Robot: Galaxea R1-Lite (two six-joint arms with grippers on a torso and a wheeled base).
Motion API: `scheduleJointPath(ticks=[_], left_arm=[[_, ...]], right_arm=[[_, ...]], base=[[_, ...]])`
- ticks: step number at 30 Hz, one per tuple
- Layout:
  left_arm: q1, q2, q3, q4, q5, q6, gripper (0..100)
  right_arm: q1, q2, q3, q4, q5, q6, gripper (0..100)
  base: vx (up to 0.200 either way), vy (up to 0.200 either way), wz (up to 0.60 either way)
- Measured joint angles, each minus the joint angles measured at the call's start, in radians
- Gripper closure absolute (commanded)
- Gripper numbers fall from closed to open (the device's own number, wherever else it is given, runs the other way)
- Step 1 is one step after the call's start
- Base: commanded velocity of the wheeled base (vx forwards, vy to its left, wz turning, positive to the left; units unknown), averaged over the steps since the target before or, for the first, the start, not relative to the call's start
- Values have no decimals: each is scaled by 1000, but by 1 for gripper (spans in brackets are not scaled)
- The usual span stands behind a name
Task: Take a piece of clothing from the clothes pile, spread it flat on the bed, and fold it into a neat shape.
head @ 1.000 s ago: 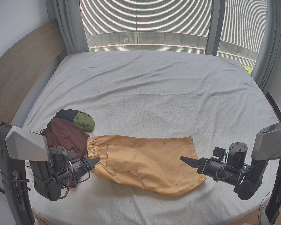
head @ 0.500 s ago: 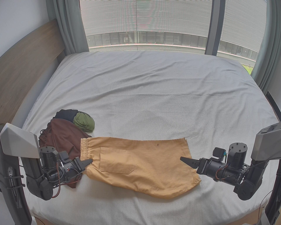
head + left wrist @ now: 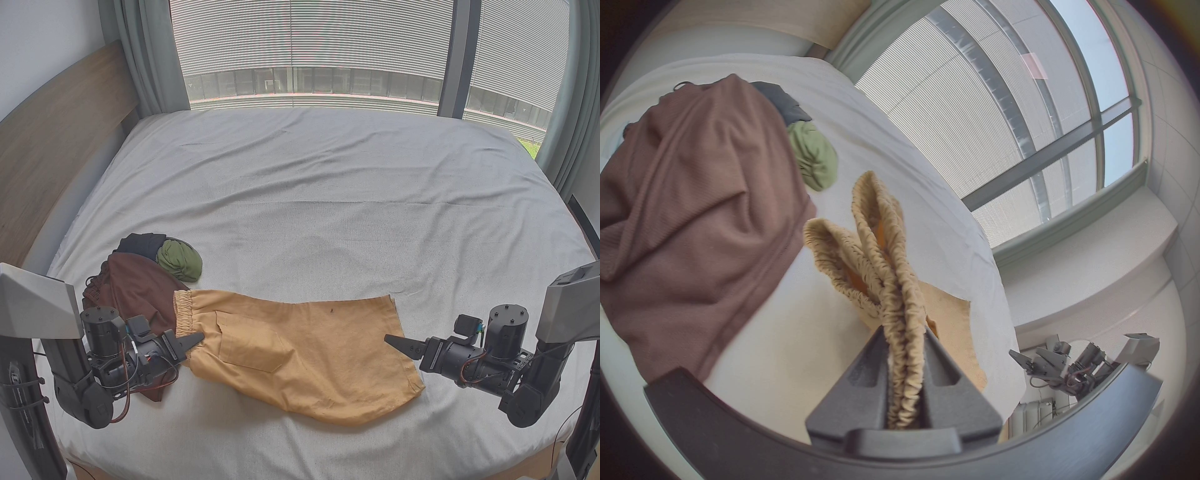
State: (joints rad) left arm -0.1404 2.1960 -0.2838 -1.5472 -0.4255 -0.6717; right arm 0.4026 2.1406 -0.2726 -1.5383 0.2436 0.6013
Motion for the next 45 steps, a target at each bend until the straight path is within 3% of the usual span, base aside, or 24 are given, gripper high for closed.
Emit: scheduleJointPath(ticks=[20, 45], left_arm=[[-259, -21, -128, 2, 55, -54, 100], [-430, 80, -320, 3, 74, -147, 100]], right_arm=[[-54, -14, -9, 0, 2, -1, 0], [-161, -23, -40, 5, 12, -4, 0]], base=[[0, 0, 0], [0, 0, 0]])
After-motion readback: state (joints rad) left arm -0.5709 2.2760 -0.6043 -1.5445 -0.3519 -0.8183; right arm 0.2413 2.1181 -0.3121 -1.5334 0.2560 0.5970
